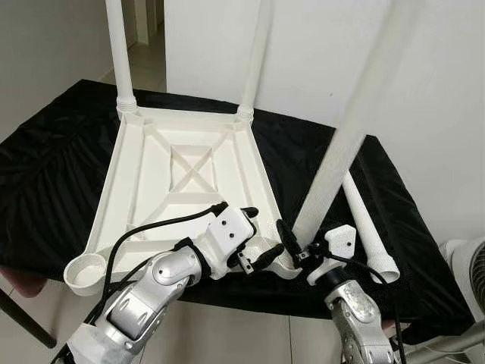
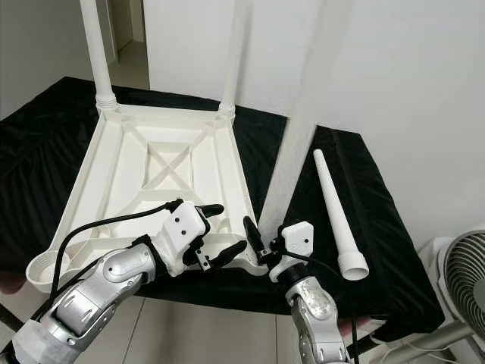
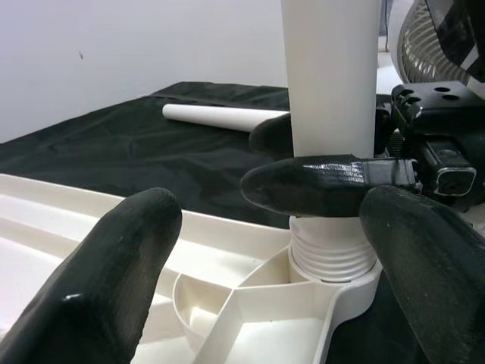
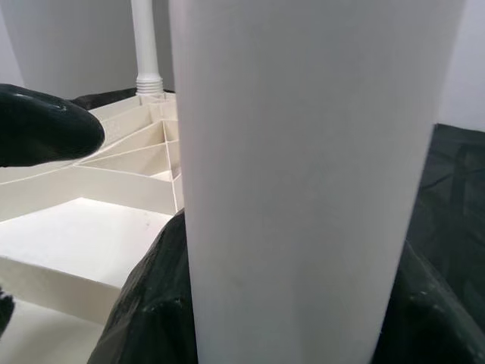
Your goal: Building children table
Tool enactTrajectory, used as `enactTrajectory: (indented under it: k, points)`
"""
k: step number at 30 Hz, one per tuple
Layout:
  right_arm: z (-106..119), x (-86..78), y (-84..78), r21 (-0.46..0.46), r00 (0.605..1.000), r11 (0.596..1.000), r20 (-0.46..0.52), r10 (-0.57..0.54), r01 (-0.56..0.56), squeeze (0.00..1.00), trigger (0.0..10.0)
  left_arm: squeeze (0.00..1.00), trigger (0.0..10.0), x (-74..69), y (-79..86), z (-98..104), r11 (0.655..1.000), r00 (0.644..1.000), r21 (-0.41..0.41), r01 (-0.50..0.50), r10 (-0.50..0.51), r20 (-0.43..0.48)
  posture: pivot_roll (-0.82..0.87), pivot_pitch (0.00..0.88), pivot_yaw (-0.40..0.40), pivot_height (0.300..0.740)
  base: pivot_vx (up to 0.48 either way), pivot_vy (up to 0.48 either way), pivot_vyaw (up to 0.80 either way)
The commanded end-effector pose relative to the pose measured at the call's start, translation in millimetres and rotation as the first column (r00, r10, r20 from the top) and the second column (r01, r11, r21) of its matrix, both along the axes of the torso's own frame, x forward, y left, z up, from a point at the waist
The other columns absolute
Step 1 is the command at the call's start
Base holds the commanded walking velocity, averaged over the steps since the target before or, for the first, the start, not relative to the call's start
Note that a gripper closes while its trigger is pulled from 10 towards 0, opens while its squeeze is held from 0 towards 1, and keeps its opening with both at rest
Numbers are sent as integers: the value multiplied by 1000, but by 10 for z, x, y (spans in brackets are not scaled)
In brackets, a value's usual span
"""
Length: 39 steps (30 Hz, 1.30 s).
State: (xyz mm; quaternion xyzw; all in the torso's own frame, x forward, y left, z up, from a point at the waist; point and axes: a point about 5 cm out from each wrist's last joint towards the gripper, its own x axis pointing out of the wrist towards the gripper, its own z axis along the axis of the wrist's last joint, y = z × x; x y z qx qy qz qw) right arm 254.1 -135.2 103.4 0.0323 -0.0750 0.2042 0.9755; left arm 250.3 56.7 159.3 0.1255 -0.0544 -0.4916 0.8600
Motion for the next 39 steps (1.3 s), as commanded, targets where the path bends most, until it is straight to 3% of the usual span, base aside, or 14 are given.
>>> enactTrajectory:
  k: [1,4,10,17,23,27,32,35,39]
  points:
    - [-319,-91,-69,-15,984,999,-177,-36,34,0,10000,0,10000,-65,-51,-8,994,994,22,111,-110,-17,-8,0,-112,740,0,0,0]
    - [-353,-113,-93,22,977,998,-206,-56,62,0,10000,0,10000,-69,-54,-9,994,994,21,111,-111,-19,-10,0,-111,740,0,0,0]
    - [-353,-121,-107,17,977,998,-206,-63,68,0,10000,0,10000,-70,-54,-6,994,994,20,112,-112,-19,-12,3,-107,740,0,0,0]
    - [-385,-126,-129,12,963,989,-229,-140,147,0,10000,0,10000,-71,-49,5,994,994,20,109,-109,-16,-13,17,-110,740,0,0,0]
    - [-348,-141,-69,14,972,991,-201,-124,130,0,10000,0,10000,-67,-53,17,995,995,14,103,-103,-14,-12,21,-110,740,0,0,0]
    - [-301,-102,-62,1,962,978,-179,-205,208,0,10000,0,10000,-62,-54,21,995,995,13,100,-100,-9,-10,21,-115,740,0,0,0]
    - [-236,-71,-26,19,965,976,-155,-214,219,0,10000,0,10000,-50,-53,31,995,995,12,96,-96,-5,-12,19,-113,740,0,0,0]
    - [-67,-12,19,28,971,973,-77,-228,230,0,10000,0,10000,-46,-68,39,995,995,10,97,-97,-2,-12,20,-115,740,0,0,0]
    - [-20,-9,49,32,973,974,-56,-223,225,0,10000,0,10000,-49,-74,34,995,995,11,97,-97,-2,-11,18,-115,740,0,0,0]
